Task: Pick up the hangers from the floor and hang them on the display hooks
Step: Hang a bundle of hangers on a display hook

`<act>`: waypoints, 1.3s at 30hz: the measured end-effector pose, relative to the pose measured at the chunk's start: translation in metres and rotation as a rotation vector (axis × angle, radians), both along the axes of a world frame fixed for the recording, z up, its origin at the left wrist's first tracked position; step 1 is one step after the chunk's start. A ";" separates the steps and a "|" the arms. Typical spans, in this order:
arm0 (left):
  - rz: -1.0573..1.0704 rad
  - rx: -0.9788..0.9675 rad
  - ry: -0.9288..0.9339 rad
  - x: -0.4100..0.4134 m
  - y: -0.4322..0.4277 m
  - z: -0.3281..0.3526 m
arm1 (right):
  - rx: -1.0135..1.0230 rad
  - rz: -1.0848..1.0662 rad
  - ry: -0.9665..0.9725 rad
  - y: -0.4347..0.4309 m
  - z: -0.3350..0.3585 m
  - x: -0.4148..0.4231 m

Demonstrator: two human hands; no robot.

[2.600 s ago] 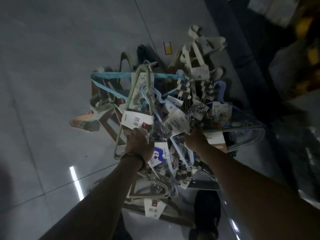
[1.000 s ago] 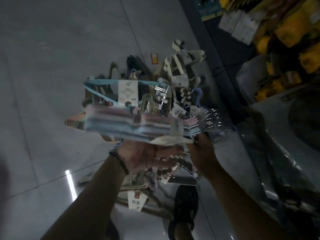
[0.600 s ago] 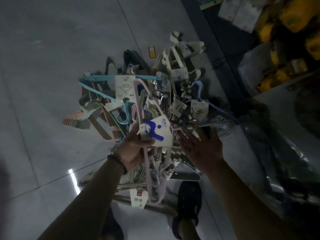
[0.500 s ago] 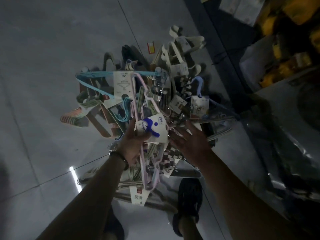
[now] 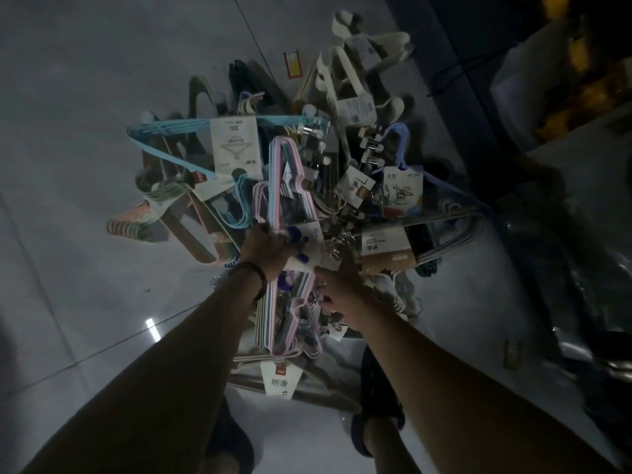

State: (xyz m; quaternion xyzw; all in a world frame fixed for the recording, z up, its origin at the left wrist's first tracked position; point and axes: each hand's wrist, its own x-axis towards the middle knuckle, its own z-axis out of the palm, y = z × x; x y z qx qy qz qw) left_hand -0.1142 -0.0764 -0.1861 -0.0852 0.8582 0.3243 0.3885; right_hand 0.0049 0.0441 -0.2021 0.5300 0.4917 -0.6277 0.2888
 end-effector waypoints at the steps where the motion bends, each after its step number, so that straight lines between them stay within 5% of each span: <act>1: -0.002 0.012 0.013 -0.001 0.001 0.003 | 0.046 0.031 0.010 0.003 0.002 0.001; 6: 0.129 0.138 -0.062 0.022 -0.008 0.036 | 0.327 0.427 0.118 0.022 0.035 0.008; 12: 0.204 0.294 -0.102 0.040 0.001 0.140 | 0.941 0.641 0.400 0.044 0.187 0.005; 20: 0.133 0.440 -0.129 0.079 0.042 0.368 | 0.912 0.533 0.522 0.086 0.399 0.003; 28: 0.116 0.529 0.035 0.130 0.073 0.577 | 0.926 0.583 0.421 0.108 0.592 0.046; 35: -0.064 0.497 0.150 0.176 0.067 0.679 | 1.024 0.544 0.507 0.104 0.694 0.112; 39: -0.182 0.483 0.285 0.199 0.045 0.697 | 1.254 0.430 0.453 0.104 0.744 0.184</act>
